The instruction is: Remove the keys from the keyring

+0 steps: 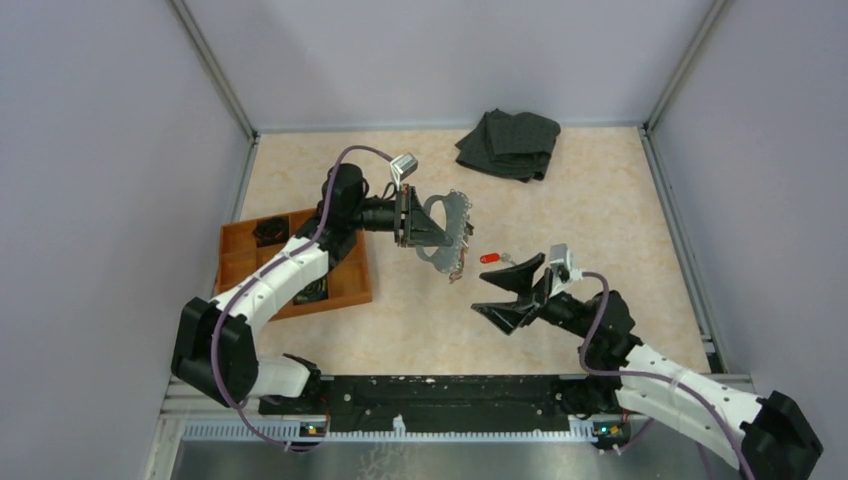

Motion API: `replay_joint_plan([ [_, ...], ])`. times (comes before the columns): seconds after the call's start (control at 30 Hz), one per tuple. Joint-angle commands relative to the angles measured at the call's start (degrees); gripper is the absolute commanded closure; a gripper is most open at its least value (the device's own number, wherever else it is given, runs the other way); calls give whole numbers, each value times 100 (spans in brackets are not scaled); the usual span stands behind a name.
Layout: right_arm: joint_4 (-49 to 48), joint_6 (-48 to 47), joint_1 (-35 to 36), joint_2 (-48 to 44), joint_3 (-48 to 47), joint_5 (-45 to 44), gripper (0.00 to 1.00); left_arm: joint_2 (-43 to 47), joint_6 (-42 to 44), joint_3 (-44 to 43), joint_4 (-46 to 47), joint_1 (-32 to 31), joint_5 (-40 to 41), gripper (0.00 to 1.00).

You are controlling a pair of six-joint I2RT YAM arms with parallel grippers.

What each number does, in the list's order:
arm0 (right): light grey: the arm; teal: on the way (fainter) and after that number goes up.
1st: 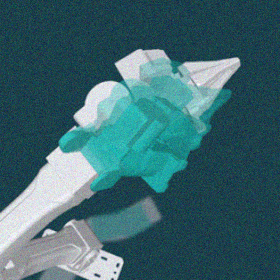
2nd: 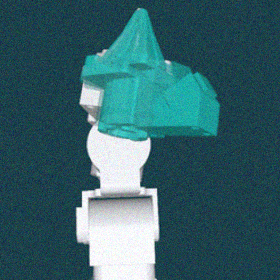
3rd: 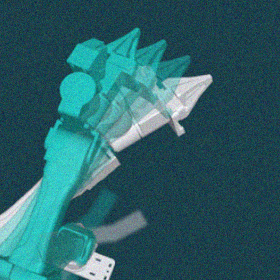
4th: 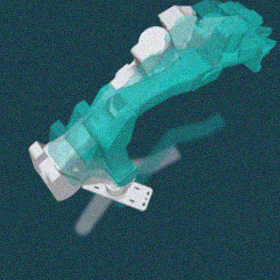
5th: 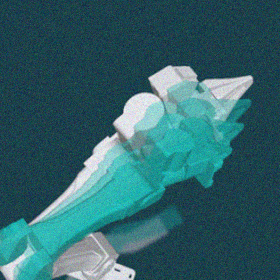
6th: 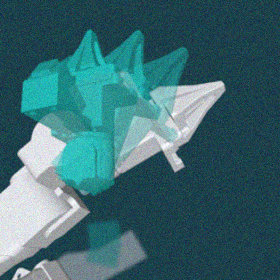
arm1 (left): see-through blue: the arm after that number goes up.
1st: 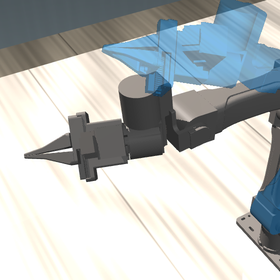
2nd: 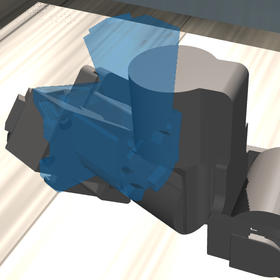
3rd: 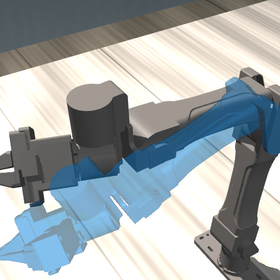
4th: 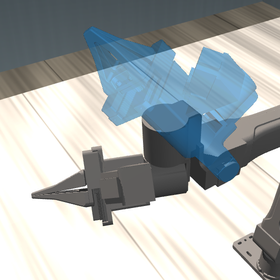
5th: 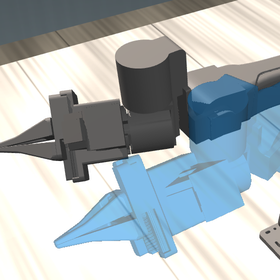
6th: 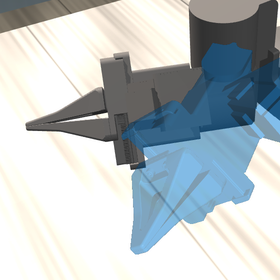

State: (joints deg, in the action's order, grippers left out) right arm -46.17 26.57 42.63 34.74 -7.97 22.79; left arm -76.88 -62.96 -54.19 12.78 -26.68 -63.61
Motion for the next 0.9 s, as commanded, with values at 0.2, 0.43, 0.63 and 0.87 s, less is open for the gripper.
replay_joint_plan([
  [0.2,-1177,-1748,1082,726,-12,-15,35,-151,-299,-665,146,16,-235,100],
  [0.43,-1457,-2003,1089,1180,-80,-215,40,-153,-343,-730,163,17,-266,100],
  [0.63,-1613,-2021,1089,1479,-223,-214,42,-104,-379,-698,200,9,-274,100],
  [0.87,-1726,-2037,1089,1763,-328,-231,44,-43,-401,-680,217,1,-296,100],
])
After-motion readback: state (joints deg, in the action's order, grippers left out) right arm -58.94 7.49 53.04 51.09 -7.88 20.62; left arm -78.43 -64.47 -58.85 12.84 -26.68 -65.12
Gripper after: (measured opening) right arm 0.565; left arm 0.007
